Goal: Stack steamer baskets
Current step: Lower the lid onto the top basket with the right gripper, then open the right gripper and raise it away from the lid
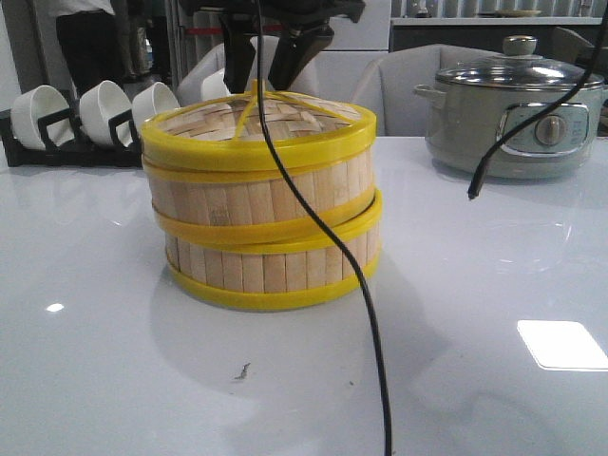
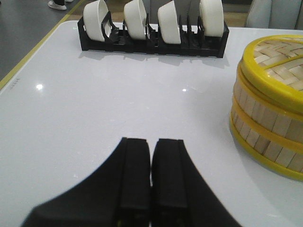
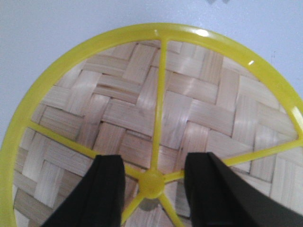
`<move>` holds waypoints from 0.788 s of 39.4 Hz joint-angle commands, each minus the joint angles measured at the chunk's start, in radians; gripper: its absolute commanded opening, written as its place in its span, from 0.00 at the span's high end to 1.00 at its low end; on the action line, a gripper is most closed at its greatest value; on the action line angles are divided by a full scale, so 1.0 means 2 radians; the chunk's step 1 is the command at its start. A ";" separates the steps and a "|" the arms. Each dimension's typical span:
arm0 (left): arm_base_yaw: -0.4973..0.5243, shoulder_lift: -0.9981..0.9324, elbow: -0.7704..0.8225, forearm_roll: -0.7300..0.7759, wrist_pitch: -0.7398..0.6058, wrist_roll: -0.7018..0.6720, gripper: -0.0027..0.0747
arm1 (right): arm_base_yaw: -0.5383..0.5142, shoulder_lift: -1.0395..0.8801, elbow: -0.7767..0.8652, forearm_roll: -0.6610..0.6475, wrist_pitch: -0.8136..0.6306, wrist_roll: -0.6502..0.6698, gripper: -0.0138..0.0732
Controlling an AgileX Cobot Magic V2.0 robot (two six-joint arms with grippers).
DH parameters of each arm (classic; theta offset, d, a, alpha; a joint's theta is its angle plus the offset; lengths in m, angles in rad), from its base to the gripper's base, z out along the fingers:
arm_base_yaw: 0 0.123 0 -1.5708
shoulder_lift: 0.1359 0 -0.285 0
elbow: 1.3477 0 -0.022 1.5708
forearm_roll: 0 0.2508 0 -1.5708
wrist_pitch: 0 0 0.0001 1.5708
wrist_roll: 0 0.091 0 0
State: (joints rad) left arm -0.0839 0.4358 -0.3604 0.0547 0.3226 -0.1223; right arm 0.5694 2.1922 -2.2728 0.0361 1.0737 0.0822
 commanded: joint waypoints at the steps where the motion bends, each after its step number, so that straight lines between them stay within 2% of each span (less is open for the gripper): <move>1: 0.001 0.002 -0.015 0.001 -0.043 -0.004 0.86 | 0.000 -0.047 -0.017 -0.001 -0.032 -0.004 0.36; 15: 0.001 0.002 -0.015 0.001 -0.043 -0.004 0.86 | -0.012 -0.080 -0.017 -0.008 -0.055 -0.004 0.36; 24: 0.001 0.002 -0.015 0.001 -0.043 -0.004 0.86 | -0.049 -0.116 -0.015 -0.010 -0.089 -0.004 0.36; 31: 0.001 0.002 -0.015 0.001 -0.043 -0.004 0.86 | -0.089 -0.151 -0.010 -0.011 -0.086 -0.004 0.36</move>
State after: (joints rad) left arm -0.0839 0.4358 -0.3604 0.0547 0.3226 -0.1223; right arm 0.4281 1.9871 -2.2728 0.0296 0.9731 0.0809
